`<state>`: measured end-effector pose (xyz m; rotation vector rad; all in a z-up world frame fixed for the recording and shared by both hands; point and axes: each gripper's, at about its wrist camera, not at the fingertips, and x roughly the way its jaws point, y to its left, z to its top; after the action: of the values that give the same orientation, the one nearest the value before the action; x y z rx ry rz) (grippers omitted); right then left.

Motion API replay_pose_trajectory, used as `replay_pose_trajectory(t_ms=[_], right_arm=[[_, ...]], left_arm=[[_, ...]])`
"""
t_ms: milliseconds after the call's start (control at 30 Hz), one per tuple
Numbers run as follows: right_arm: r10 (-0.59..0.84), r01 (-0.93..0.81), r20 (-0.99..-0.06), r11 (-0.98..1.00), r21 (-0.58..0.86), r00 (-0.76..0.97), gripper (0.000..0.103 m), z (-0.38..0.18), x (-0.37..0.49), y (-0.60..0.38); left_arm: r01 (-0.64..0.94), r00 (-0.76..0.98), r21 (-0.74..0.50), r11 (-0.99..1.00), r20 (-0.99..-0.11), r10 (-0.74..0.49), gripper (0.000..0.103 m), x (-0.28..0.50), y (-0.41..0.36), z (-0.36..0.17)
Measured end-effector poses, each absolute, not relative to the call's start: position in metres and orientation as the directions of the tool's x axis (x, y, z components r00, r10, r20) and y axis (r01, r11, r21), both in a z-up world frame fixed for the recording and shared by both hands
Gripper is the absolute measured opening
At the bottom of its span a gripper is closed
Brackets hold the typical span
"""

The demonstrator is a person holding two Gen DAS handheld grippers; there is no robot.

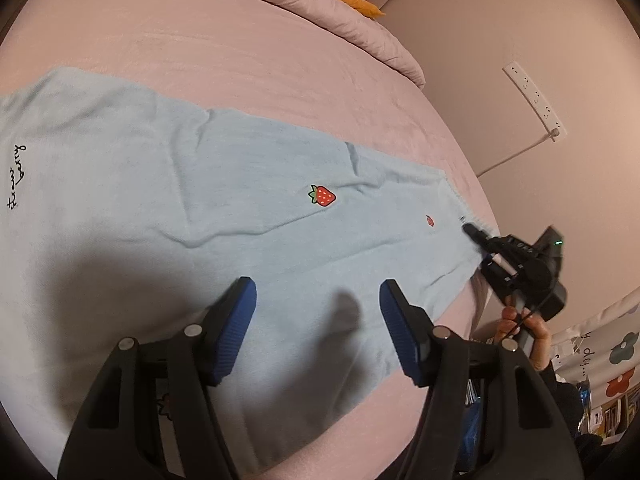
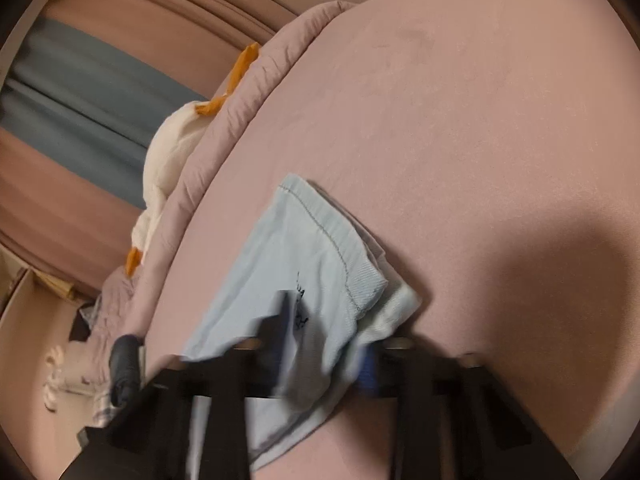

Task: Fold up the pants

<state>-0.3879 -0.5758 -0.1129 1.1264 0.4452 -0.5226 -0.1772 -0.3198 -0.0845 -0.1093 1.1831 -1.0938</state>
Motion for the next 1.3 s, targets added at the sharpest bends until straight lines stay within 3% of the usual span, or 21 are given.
replay_pose_trajectory(t_ms=[167, 267, 433, 533, 600, 667, 700, 733, 800, 833, 933, 1167, 1233, 1300], right_arm=[[-0.233, 0.56, -0.549, 0.608, 0.563, 0.803, 0.01, -0.051, -0.362, -0.537], [-0.237, 0.504, -0.553, 0.766, 0.399, 0.799, 0.01, -0.021, -0.331, -0.494], [-0.16, 0.352, -0.573, 0.905, 0.241, 0.804, 0.01, -0.022, -0.291, -0.416], [-0.123, 0.278, -0.612, 0.946, 0.165, 0.782, 0.01, -0.037, -0.274, -0.375], [-0.097, 0.218, -0.637, 0.969, 0.115, 0.764, 0.01, -0.048, -0.264, -0.349], [-0.084, 0.175, -0.636, 0.981, 0.081, 0.767, 0.01, -0.049, -0.262, -0.332], [-0.071, 0.149, -0.635, 0.986, 0.07, 0.769, 0.01, -0.049, -0.262, -0.325], [-0.061, 0.121, -0.636, 0.991, 0.051, 0.769, 0.01, -0.048, -0.261, -0.318], [-0.082, 0.106, -0.631, 0.994, 0.001, 0.771, 0.01, -0.047, -0.261, -0.309], [-0.078, 0.096, -0.631, 0.995, -0.007, 0.772, 0.01, -0.045, -0.26, -0.308], [-0.026, 0.054, -0.615, 0.998, 0.027, 0.788, 0.01, -0.04, -0.261, -0.304], [0.067, -0.058, -0.621, 0.998, 0.035, 0.781, 0.01, -0.046, -0.24, -0.27], [0.096, -0.088, -0.642, 0.995, 0.045, 0.761, 0.011, -0.053, -0.233, -0.262], [0.155, -0.126, -0.706, 0.988, 0.093, 0.691, 0.036, -0.07, -0.222, -0.256]], left_arm=[[0.55, -0.076, -0.657, 0.515, -0.654, -0.753, 0.064, -0.167, -0.315, -0.082], [0.466, -0.132, -0.774, 0.429, -0.541, -0.831, 0.065, -0.164, -0.31, -0.076], [0.351, -0.185, -0.895, 0.277, -0.356, -0.916, 0.09, -0.16, -0.312, -0.069], [0.285, -0.218, -0.919, 0.273, -0.34, -0.915, 0.091, -0.153, -0.32, -0.08], [0.252, -0.232, -0.919, 0.304, -0.362, -0.903, 0.088, -0.15, -0.325, -0.094], [0.228, -0.234, -0.926, 0.302, -0.353, -0.906, 0.069, -0.148, -0.324, -0.099], [0.23, -0.231, -0.926, 0.3, -0.351, -0.907, 0.051, -0.147, -0.323, -0.098], [0.249, -0.215, -0.918, 0.309, -0.364, -0.906, 0.041, -0.146, -0.32, -0.096], [0.29, -0.181, -0.9, 0.325, -0.386, -0.905, 0.011, -0.142, -0.309, -0.091], [0.313, -0.154, -0.887, 0.339, -0.4, -0.904, 0.006, -0.14, -0.301, -0.088], [0.372, -0.098, -0.859, 0.351, -0.413, -0.906, 0.007, -0.136, -0.285, -0.078], [0.486, 0.038, -0.708, 0.512, -0.569, -0.822, 0.007, -0.129, -0.246, -0.075], [0.51, 0.071, -0.614, 0.602, -0.668, -0.741, 0.019, -0.127, -0.241, -0.089], [0.506, 0.069, -0.592, 0.627, -0.697, -0.713, 0.016, -0.125, -0.237, -0.098]])
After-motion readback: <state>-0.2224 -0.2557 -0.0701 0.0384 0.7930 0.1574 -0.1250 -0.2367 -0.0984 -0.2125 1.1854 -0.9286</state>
